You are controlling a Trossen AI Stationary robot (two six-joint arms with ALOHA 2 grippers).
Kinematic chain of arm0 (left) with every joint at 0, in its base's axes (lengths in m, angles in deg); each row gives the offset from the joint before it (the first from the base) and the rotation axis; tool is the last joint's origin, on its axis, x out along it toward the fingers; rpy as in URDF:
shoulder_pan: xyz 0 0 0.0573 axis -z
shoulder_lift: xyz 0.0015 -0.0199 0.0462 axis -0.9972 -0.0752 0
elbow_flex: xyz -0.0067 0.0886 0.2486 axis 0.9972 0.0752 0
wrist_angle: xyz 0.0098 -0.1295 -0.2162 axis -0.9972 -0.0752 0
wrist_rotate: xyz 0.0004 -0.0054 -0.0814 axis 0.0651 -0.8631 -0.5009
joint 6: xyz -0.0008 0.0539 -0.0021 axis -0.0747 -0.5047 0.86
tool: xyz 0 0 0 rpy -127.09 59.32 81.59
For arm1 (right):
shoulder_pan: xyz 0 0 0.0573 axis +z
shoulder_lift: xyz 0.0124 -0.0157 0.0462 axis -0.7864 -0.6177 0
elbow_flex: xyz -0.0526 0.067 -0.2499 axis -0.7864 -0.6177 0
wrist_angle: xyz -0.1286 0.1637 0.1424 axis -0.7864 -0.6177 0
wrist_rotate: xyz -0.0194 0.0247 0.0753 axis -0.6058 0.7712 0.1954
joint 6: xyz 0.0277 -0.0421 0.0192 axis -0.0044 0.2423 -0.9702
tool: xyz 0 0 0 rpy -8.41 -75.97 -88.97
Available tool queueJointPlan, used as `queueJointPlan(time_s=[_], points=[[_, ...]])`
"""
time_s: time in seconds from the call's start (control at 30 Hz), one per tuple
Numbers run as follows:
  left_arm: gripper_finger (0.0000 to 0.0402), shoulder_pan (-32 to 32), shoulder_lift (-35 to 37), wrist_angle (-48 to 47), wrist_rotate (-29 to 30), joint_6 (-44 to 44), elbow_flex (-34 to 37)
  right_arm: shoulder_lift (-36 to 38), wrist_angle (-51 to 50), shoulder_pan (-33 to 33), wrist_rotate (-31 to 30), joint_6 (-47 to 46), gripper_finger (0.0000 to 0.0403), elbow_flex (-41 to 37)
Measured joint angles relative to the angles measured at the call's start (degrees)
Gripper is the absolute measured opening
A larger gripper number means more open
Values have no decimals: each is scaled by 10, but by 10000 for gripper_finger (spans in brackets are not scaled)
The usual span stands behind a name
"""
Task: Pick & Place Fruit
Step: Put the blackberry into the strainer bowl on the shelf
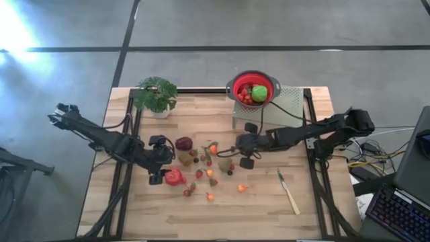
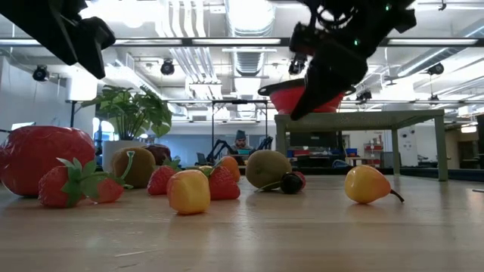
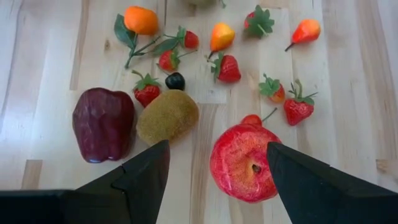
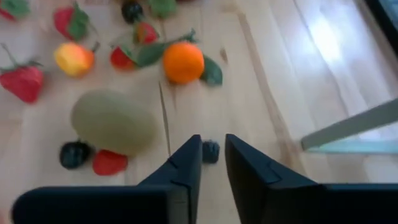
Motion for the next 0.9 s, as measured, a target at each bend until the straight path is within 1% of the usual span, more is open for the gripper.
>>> queueJointPlan(time_s=[0.2,0.3,0.43,0.53,0.67,0.77,0.9], points=[[273,0,0,0,0,0,0,-6,16,0,0,-29,123,-22],[273,0,0,0,0,0,0,-19,40,0,0,-48,145,-30],[273,0,0,0,0,0,0,-53,73,0,0,-51,169,-34],[273,0,0,1,0,0,0,-83,97,0,-2,-51,181,-34],[273,0,0,2,0,0,0,-116,100,0,-13,-54,191,-32],[273,0,0,3,0,0,0,-124,102,-1,-38,-63,196,-30],[273,0,0,3,0,0,0,-129,108,-4,-39,-69,199,-30]])
